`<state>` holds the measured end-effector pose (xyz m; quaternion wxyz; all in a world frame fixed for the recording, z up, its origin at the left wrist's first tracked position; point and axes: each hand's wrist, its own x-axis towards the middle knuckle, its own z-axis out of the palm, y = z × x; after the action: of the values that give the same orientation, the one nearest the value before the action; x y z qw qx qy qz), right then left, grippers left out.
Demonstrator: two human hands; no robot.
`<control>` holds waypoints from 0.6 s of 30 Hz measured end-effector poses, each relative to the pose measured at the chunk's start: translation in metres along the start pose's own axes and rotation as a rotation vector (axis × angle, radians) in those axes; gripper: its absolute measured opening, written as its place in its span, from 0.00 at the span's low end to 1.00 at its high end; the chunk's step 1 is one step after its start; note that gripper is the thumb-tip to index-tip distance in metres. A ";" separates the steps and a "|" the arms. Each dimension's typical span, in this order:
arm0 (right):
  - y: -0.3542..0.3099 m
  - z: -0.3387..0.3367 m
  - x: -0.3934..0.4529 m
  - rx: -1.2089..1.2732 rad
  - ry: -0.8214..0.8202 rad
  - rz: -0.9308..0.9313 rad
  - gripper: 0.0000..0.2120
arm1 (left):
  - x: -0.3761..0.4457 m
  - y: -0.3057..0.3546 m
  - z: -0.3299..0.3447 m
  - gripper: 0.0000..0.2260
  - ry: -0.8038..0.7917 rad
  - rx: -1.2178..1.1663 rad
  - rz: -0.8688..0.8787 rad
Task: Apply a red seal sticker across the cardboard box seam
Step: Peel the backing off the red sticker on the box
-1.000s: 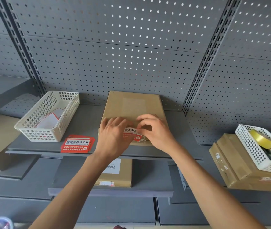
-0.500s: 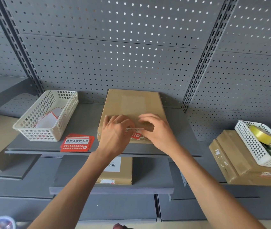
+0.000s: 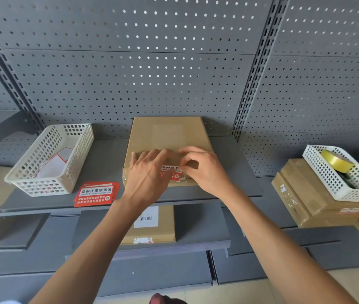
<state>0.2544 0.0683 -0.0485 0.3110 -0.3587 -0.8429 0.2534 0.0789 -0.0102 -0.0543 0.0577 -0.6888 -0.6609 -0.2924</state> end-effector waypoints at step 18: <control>0.001 0.011 -0.018 -0.081 0.144 0.054 0.18 | -0.003 -0.007 0.006 0.04 0.020 0.064 0.079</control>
<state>0.2573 0.0526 -0.0625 0.3490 -0.4111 -0.8179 0.2007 0.0741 -0.0092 -0.0635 0.0978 -0.7091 -0.6417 -0.2754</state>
